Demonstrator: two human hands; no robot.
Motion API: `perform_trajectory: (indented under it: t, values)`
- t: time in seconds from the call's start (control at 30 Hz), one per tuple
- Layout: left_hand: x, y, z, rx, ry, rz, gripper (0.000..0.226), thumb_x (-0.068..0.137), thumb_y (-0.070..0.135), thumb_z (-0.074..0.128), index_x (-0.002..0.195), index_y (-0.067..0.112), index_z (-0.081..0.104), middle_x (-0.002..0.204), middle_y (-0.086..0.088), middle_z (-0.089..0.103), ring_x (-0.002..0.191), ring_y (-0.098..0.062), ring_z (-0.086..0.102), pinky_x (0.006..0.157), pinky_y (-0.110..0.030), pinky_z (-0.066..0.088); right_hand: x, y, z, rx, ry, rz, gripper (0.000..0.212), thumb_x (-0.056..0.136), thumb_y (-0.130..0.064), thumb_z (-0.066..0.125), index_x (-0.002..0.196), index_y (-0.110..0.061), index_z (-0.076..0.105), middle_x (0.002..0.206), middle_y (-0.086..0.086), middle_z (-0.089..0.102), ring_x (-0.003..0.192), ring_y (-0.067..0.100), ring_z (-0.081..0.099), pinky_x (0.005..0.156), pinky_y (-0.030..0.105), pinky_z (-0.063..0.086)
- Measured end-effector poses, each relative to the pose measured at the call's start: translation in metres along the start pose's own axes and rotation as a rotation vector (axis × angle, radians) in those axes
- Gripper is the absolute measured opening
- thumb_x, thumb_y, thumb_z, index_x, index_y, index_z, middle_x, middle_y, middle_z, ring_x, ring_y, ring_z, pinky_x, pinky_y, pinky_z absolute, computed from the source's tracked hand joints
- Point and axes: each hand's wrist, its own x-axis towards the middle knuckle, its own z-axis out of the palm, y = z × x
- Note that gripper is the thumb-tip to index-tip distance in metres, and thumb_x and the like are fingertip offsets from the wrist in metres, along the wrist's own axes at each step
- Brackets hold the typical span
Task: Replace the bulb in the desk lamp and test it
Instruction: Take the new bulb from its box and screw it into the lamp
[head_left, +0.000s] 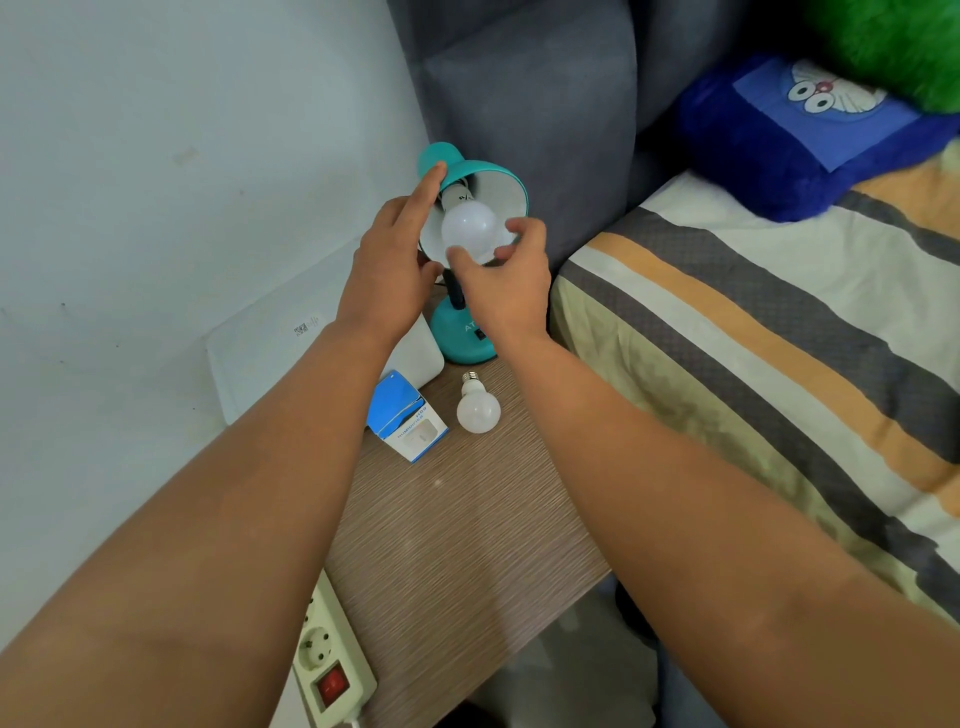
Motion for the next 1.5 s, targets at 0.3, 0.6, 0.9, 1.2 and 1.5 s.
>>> perform_trajectory:
  t: [0.3, 0.6, 0.9, 1.2, 1.5]
  values:
    - [0.001, 0.0, -0.001, 0.019, -0.001, -0.013, 0.088, 0.09, 0.005, 0.068, 0.156, 0.034, 0.02, 0.138, -0.01, 0.05, 0.114, -0.021, 0.059, 0.099, -0.039, 0.053, 0.011, -0.005, 0.009, -0.038, -0.02, -0.063, 0.059, 0.08, -0.03, 0.079, 0.129, -0.014, 0.05, 0.123, 0.009, 0.059, 0.104, 0.024, 0.062, 0.081, 0.027, 0.054]
    - [-0.002, 0.001, -0.003, 0.001, -0.007, -0.022, 0.082, 0.091, 0.004, 0.063, 0.156, 0.033, 0.022, 0.136, -0.008, 0.051, 0.105, -0.015, 0.058, 0.094, -0.036, 0.054, 0.011, -0.027, 0.007, 0.364, -0.216, 0.501, 0.067, 0.096, -0.065, 0.032, 0.104, -0.006, 0.063, 0.083, 0.012, 0.071, 0.066, 0.019, 0.065, 0.058, 0.029, 0.055]
    - [-0.004, 0.01, -0.009, -0.027, -0.023, -0.062, 0.084, 0.088, -0.002, 0.058, 0.156, 0.032, 0.024, 0.132, -0.009, 0.052, 0.083, -0.012, 0.056, 0.087, -0.036, 0.052, 0.009, -0.035, -0.006, 0.69, -0.431, 0.779, 0.066, 0.097, -0.064, 0.032, 0.1, -0.006, 0.064, 0.081, 0.002, 0.065, 0.072, 0.016, 0.059, 0.061, 0.026, 0.044]
    - [-0.004, 0.015, -0.012, 0.01, -0.049, -0.036, 0.083, 0.09, 0.004, 0.062, 0.157, 0.031, 0.02, 0.137, -0.01, 0.051, 0.107, -0.023, 0.06, 0.095, -0.041, 0.052, 0.006, -0.034, -0.017, 0.634, -0.382, 0.806, 0.064, 0.098, -0.059, 0.035, 0.105, -0.005, 0.068, 0.082, 0.002, 0.068, 0.068, 0.013, 0.061, 0.061, 0.025, 0.043]
    - [-0.013, 0.026, -0.027, 0.111, -0.11, -0.072, 0.094, 0.09, 0.008, 0.069, 0.159, 0.026, 0.008, 0.158, -0.007, 0.034, 0.143, -0.027, 0.036, 0.114, -0.041, 0.035, -0.007, -0.045, -0.031, 0.48, -0.379, 0.705, 0.046, 0.1, -0.042, 0.042, 0.126, -0.008, 0.057, 0.101, 0.005, 0.072, 0.077, 0.014, 0.062, 0.066, 0.027, 0.045]
